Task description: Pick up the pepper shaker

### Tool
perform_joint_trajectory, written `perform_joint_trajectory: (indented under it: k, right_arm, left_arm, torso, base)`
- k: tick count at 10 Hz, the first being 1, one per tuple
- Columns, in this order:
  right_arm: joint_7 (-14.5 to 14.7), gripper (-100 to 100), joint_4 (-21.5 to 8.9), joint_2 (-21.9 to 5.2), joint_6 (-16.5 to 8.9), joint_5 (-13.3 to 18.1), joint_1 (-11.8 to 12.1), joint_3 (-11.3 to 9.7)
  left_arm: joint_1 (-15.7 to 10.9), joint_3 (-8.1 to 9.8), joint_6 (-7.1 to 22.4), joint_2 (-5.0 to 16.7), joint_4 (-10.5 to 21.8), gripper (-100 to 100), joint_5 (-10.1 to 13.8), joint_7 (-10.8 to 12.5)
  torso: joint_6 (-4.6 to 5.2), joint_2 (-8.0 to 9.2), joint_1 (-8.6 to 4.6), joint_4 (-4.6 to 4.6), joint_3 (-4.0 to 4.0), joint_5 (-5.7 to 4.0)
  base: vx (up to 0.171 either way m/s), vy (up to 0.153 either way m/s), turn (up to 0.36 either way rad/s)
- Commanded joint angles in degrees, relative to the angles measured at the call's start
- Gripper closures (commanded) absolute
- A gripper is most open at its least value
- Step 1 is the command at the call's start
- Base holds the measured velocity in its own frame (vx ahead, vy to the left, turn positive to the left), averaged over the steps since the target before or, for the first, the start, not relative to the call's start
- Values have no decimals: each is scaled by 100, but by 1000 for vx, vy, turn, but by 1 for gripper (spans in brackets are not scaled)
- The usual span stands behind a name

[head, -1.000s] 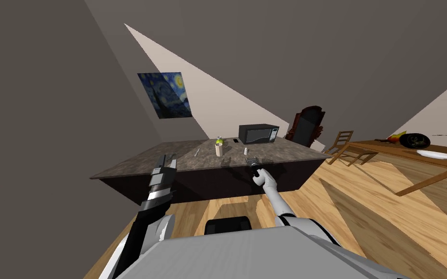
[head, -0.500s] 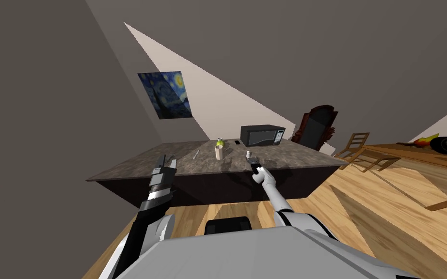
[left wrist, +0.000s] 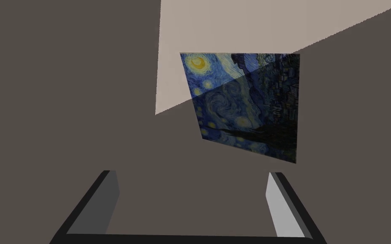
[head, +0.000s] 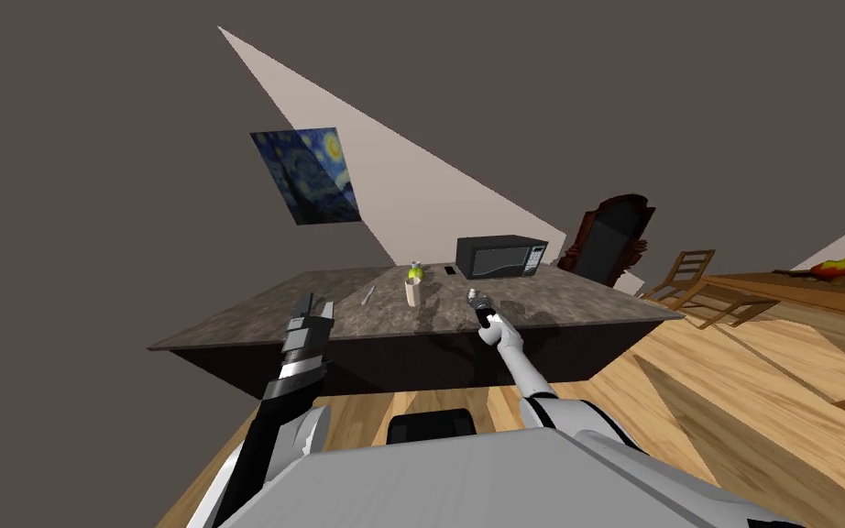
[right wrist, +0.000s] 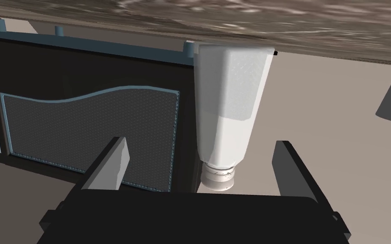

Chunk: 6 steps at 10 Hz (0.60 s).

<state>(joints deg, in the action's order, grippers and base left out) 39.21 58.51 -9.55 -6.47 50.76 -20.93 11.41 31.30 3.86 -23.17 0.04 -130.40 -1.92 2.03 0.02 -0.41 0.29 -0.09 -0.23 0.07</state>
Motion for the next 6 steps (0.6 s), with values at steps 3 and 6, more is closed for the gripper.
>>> perform_joint_trajectory:
  k: [3,6]
  right_arm:
    - [-184,-100,-132,-611,409,-554,114,-449]
    - [-287,-100,-204,-1015,634,-880,182,-717]
  left_arm:
    - [0,-1,0,-1,0,0,0,0]
    - [0,-1,0,0,0,0,0,0]
  torso:
    - [-5,-22,39,-4,-12,8]
    - [-4,-12,21,-3,-7,6]
  base:
    - [103,143,-162]
    - [71,102,-104]
